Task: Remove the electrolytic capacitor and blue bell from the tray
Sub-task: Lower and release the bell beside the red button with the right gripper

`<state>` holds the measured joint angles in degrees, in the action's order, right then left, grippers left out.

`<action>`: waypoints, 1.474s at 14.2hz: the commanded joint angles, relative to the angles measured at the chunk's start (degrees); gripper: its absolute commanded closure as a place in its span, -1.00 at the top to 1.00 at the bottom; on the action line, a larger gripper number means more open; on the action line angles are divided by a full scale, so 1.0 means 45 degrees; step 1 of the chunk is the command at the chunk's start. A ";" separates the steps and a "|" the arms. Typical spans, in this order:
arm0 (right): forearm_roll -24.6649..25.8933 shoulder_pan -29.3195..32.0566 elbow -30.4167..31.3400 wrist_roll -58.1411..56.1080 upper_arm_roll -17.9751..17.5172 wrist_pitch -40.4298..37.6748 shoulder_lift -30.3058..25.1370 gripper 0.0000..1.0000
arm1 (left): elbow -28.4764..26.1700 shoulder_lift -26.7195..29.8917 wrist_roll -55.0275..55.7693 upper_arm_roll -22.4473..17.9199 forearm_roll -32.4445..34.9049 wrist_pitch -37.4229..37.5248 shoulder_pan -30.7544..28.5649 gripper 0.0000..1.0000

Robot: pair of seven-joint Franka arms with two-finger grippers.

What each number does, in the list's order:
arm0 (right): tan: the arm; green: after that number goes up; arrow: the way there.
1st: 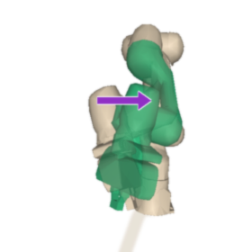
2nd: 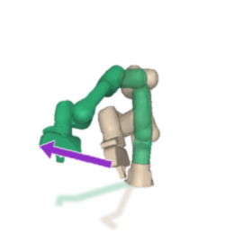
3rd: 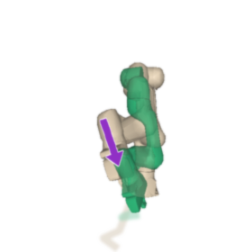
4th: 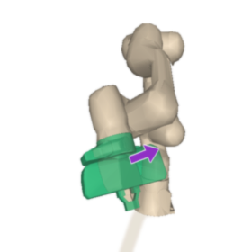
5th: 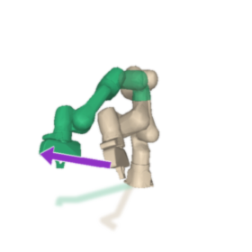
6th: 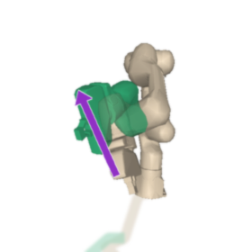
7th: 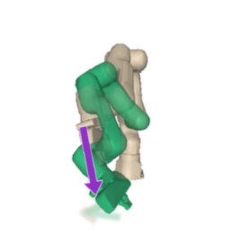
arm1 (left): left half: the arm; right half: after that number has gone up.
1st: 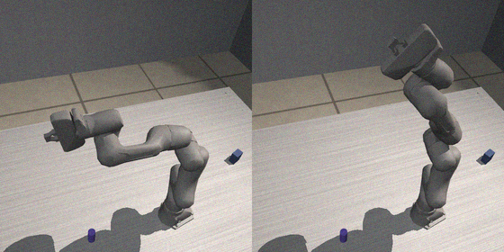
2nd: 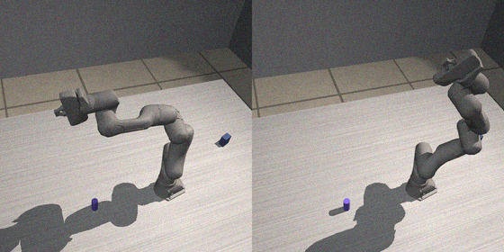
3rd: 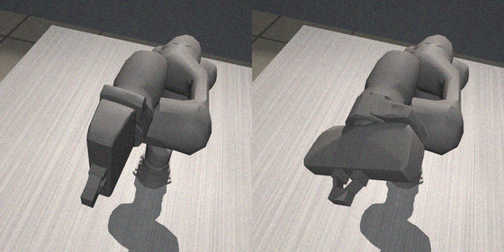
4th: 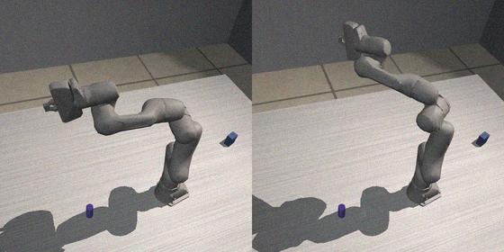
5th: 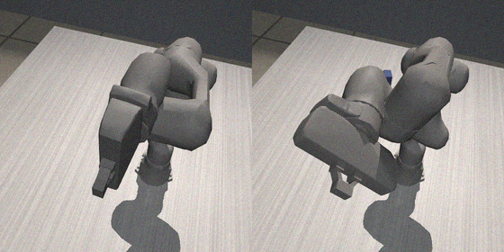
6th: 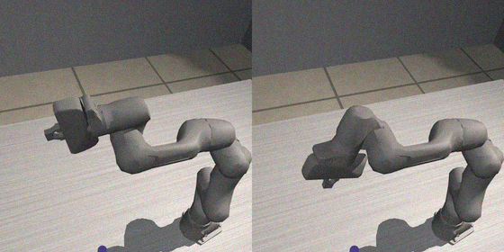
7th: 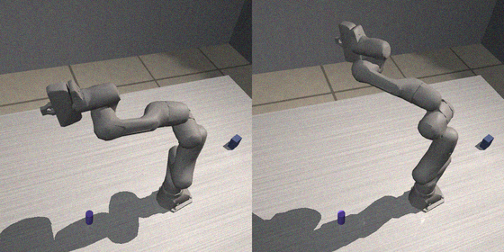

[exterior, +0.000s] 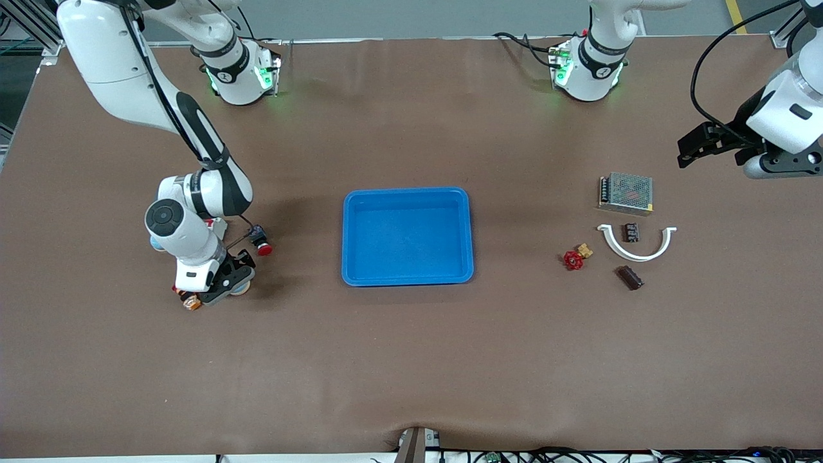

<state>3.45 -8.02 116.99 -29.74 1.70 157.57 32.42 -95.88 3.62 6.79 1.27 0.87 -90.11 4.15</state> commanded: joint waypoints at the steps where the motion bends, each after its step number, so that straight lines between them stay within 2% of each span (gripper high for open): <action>1: -0.0221 0.0416 0.0076 -0.0187 -0.0377 0.0258 0.0041 1.00 | 0.0291 -0.0140 -0.0123 -0.0028 -0.0175 0.0006 -0.0005 1.00; 4: -0.0512 0.0397 -0.0001 -0.0129 -0.0475 -0.0267 -0.0251 1.00 | 0.0292 -0.0140 -0.0103 -0.0028 -0.0175 0.0006 -0.0005 1.00; 7: -0.2265 0.0299 -0.0780 -0.0109 -0.0456 -0.2722 -0.0700 1.00 | 0.0292 -0.0082 -0.0123 -0.0028 -0.0175 0.0084 -0.0024 1.00; 9: -0.2740 0.0241 -0.1309 0.0201 -0.0436 -0.4152 -0.0954 1.00 | 0.0311 -0.0062 0.0071 0.0010 -0.0175 0.0103 -0.0005 1.00; 11: -0.2721 0.0008 -0.1330 0.1428 -0.0436 -0.4623 -0.1557 1.00 | 0.0331 -0.0062 0.0072 0.0050 -0.0175 0.0103 -0.0005 1.00; 15: -0.2507 -0.0968 -0.1427 0.4279 -0.0378 -0.6963 -0.3216 1.00 | 0.0292 -0.0062 0.0072 0.0050 -0.0175 0.0103 0.0014 1.00; 19: -0.0460 -0.1497 -0.1408 0.7229 -0.0436 -0.8996 -0.5091 1.00 | 0.0292 -0.0101 -0.0006 0.0050 -0.0175 0.0103 0.0015 1.00; 21: -0.0377 -0.1498 -0.1408 0.7508 -0.0436 -1.0011 -0.6067 1.00 | 0.0292 -0.0101 -0.0025 0.0050 -0.0175 0.0103 0.0034 1.00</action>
<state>0.24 -14.90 109.13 1.77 -0.28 115.79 10.14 -95.47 3.59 6.80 1.40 0.87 -90.13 4.34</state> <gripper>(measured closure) 0.000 0.000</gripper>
